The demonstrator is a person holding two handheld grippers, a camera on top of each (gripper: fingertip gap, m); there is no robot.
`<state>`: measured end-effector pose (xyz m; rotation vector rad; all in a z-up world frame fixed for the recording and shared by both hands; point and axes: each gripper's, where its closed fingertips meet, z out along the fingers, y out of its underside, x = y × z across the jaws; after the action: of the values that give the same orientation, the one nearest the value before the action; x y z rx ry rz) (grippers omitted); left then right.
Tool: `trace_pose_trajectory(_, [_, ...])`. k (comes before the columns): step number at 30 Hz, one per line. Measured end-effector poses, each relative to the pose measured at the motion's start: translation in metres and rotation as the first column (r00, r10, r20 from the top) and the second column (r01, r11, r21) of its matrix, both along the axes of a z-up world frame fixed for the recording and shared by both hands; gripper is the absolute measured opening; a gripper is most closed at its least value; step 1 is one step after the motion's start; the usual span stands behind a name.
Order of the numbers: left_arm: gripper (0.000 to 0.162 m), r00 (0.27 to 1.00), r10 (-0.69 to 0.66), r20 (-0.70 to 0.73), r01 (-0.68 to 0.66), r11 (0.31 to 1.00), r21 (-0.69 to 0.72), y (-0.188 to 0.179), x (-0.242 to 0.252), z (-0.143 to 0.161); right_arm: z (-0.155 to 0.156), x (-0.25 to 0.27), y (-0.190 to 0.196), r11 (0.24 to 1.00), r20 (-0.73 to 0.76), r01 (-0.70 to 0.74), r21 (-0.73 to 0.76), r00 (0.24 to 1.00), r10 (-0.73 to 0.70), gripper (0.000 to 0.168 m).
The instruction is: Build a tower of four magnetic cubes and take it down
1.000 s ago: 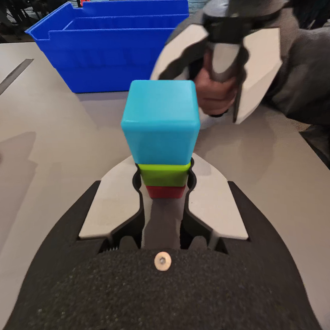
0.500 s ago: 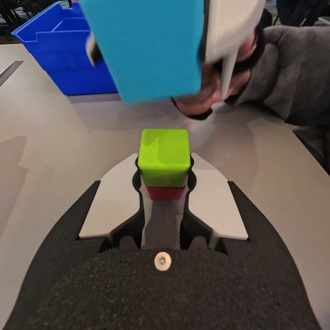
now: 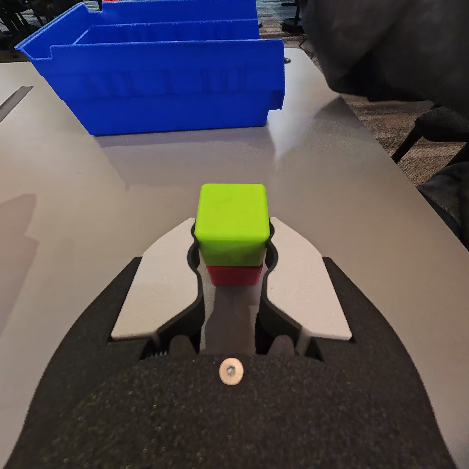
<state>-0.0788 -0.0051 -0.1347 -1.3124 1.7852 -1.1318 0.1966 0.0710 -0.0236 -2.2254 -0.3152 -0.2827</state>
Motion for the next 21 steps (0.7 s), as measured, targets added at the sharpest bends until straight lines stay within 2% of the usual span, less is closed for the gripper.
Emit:
trace_pose_trajectory(2, [0.049, 1.000, 0.000, 0.000, 0.000, 1.000, 0.000, 0.000, 0.000, 0.000, -0.050, 0.010, 0.009, 0.977, -0.040, 0.003, -0.213, 0.999, -0.012, 0.056])
trace_pose_trajectory(4, [0.049, 1.000, -0.001, 0.001, 0.001, 1.000, -0.001, 0.000, 0.000, 0.000, -0.082, 0.010, 0.017, 0.945, -0.031, -0.024, -0.326, 0.999, 0.014, 0.057])
trace_pose_trajectory(6, [0.049, 1.000, -0.001, 0.001, 0.001, 1.000, -0.001, 0.000, 0.000, 0.000, -0.106, 0.010, 0.022, 0.911, -0.012, -0.032, -0.412, 0.999, 0.030, 0.057])
trace_pose_trajectory(10, [0.049, 1.000, -0.001, 0.001, 0.001, 1.000, -0.002, 0.000, 0.000, 0.000, -0.139, 0.006, 0.026, 0.829, -0.067, -0.058, -0.556, 0.997, 0.024, 0.056])
trace_pose_trajectory(15, [0.049, 1.000, -0.002, 0.000, 0.002, 1.000, -0.002, 0.000, 0.000, 0.000, -0.154, 0.001, 0.028, 0.790, -0.056, -0.084, -0.607, 0.996, 0.063, 0.056])
trace_pose_trajectory(18, [0.049, 1.000, -0.002, 0.000, 0.002, 1.000, -0.002, 0.000, 0.000, 0.000, -0.152, 0.003, 0.035, 0.829, -0.022, -0.082, -0.553, 0.996, 0.084, 0.057])
trace_pose_trajectory(21, [0.049, 1.000, 0.000, 0.000, 0.000, 1.000, -0.001, 0.000, 0.000, 0.000, -0.134, 0.002, 0.035, 0.889, -0.029, -0.088, -0.450, 0.996, 0.084, 0.060])
